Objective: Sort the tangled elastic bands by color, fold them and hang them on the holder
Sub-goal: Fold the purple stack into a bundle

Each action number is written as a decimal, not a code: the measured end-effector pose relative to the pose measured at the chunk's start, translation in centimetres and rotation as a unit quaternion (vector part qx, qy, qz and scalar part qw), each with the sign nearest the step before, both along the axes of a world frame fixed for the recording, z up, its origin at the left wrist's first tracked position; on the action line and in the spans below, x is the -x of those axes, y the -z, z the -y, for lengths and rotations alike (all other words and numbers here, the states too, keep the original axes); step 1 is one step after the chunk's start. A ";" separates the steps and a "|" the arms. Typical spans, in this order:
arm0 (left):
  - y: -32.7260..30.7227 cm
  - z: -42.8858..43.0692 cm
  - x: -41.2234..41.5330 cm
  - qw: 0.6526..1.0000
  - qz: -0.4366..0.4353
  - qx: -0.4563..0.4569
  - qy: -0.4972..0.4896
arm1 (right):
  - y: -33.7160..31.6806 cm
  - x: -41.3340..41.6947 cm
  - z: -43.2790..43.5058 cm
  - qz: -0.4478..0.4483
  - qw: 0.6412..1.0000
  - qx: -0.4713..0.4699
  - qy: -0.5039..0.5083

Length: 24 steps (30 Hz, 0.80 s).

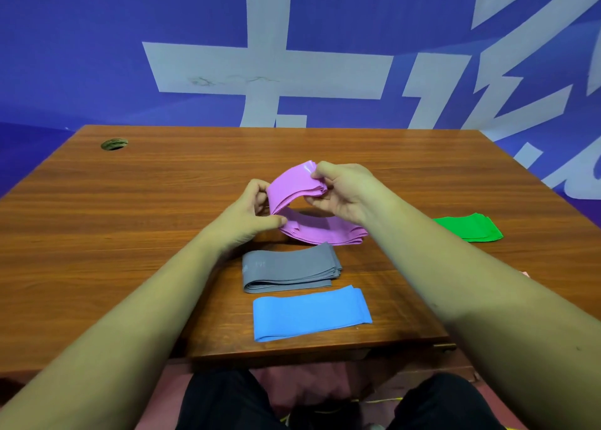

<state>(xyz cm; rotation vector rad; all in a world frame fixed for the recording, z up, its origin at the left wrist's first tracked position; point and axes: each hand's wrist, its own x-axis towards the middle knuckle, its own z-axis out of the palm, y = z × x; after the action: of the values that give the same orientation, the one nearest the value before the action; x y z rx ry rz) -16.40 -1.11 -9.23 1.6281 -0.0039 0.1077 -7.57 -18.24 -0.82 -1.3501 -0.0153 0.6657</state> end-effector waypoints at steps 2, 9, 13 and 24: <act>-0.1 0.0 -0.2 1.000 0.003 -0.008 -0.022 | 0.3 -0.4 0.5 -0.001 1.000 0.002 0.010; 0.0 -1.4 0.2 0.979 -0.001 -0.204 -0.009 | 2.8 -0.7 1.2 0.050 0.993 0.108 0.020; 0.7 -2.2 0.0 0.947 -0.030 -0.321 0.011 | 4.7 -0.6 1.3 0.154 0.963 0.223 0.000; 0.8 -1.7 -0.9 0.928 -0.076 -0.364 0.021 | 4.9 -1.2 3.3 0.340 0.858 0.385 0.027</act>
<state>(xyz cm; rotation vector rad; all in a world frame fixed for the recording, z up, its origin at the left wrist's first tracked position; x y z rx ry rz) -15.53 0.58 -10.04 2.3769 0.0449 -0.0661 -6.35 -21.55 -5.74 -2.3053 -0.3069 0.0861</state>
